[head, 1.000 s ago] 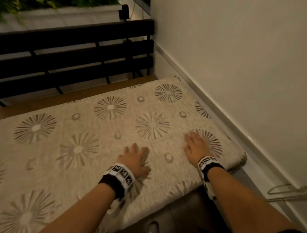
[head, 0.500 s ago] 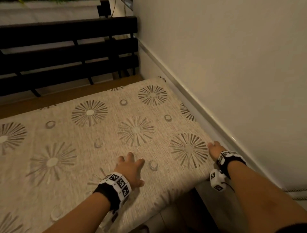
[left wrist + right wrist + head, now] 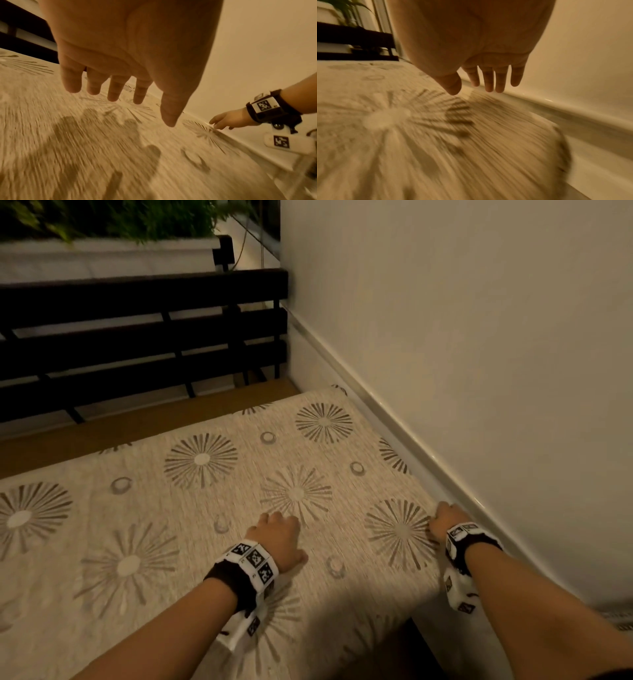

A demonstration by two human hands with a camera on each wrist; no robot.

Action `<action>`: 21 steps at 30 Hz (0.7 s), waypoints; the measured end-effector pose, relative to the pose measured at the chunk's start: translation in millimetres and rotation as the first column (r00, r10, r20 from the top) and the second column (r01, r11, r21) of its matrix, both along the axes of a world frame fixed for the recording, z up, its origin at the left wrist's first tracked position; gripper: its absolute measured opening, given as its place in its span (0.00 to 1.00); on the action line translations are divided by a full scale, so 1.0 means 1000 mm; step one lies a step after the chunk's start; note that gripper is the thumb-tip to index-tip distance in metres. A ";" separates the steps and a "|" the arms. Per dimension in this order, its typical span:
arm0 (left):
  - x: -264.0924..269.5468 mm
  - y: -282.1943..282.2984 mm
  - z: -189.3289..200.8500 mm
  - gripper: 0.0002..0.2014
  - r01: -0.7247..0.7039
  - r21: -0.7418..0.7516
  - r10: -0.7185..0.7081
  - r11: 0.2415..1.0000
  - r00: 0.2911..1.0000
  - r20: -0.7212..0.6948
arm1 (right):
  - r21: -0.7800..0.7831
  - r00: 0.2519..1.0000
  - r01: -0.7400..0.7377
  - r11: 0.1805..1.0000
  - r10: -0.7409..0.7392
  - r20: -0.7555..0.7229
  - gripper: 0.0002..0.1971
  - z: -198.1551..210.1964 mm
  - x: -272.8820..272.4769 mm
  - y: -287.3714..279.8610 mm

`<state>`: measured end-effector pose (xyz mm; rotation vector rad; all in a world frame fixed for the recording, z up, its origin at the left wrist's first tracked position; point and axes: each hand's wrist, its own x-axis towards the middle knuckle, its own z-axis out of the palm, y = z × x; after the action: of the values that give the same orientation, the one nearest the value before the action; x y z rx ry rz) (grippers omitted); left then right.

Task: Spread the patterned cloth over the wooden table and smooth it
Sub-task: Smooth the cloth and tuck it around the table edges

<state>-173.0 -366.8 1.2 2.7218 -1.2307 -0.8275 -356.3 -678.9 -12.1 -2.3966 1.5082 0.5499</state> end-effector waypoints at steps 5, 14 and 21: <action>0.074 -0.019 0.016 0.29 -0.081 -0.072 0.082 0.994 0.997 0.010 | 0.068 0.968 -0.206 0.976 0.194 0.158 0.27 0.024 0.101 -0.003; 0.245 -0.219 0.026 0.27 -0.043 -0.074 0.051 0.996 0.993 0.104 | 0.214 0.812 -0.432 0.876 0.275 0.515 0.16 0.013 0.313 -0.139; 0.307 -0.321 -0.033 0.60 -0.109 0.155 0.119 0.982 0.991 -0.057 | 0.281 0.725 -0.624 0.729 0.406 0.556 0.23 -0.024 0.405 -0.190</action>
<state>134.1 -687.6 -32.1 2.8238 -1.0288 -1.0281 49.1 -868.5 -36.5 -2.3161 0.4013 0.3393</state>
